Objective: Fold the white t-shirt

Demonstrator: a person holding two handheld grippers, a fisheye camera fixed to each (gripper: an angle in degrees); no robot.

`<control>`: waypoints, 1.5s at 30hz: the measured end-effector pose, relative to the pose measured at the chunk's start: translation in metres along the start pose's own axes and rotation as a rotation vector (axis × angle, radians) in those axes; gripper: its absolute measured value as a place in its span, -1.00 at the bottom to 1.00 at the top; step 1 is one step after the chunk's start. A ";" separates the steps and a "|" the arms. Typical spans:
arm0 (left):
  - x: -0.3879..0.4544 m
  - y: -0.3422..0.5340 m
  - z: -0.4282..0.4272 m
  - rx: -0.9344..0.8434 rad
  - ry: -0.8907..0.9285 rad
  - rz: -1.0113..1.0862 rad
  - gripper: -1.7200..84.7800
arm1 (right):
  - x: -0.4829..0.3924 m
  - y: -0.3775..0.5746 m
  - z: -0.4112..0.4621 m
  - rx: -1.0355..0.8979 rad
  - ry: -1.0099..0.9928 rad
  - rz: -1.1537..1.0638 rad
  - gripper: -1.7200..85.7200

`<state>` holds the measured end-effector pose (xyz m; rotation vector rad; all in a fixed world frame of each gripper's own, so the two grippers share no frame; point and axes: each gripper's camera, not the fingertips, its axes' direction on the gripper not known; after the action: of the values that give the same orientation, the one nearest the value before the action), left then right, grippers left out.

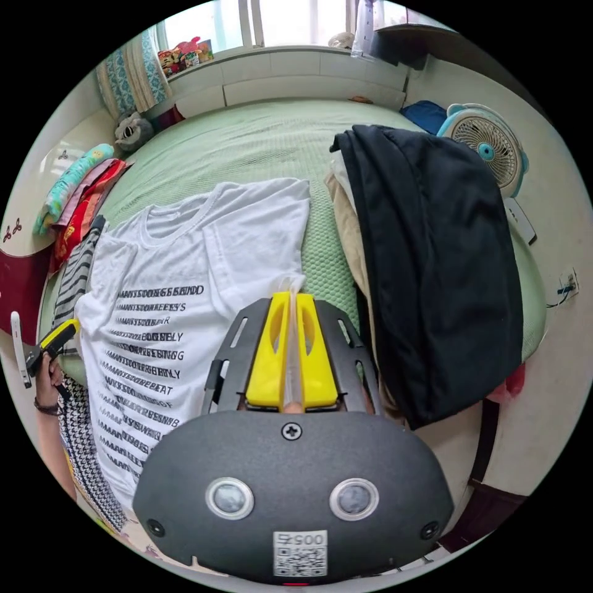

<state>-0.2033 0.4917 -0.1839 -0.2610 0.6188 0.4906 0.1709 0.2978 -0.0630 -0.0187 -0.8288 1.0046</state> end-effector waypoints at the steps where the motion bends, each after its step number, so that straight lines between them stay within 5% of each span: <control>1: -0.002 -0.005 -0.003 0.007 -0.003 -0.001 -0.95 | -0.001 -0.009 -0.004 0.011 0.005 0.001 -0.99; 13: -0.027 -0.129 -0.029 0.117 -0.110 -0.116 -0.93 | -0.011 -0.122 -0.027 0.102 0.067 0.105 -0.95; 28: -0.056 0.046 -0.010 -0.061 0.063 -0.020 -0.77 | 0.020 0.089 -0.023 -0.070 -0.062 0.012 -0.77; 37: -0.055 0.064 0.015 -0.106 0.084 -0.088 -0.74 | -0.004 0.116 0.000 -0.110 0.041 0.015 -0.83; 45: -0.053 0.054 -0.015 -0.081 0.011 -0.030 -0.93 | -0.004 0.115 -0.016 -0.079 0.046 0.020 -0.99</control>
<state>-0.2756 0.5128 -0.1679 -0.3498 0.6053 0.4859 0.0945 0.3651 -0.1199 -0.1178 -0.8269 0.9863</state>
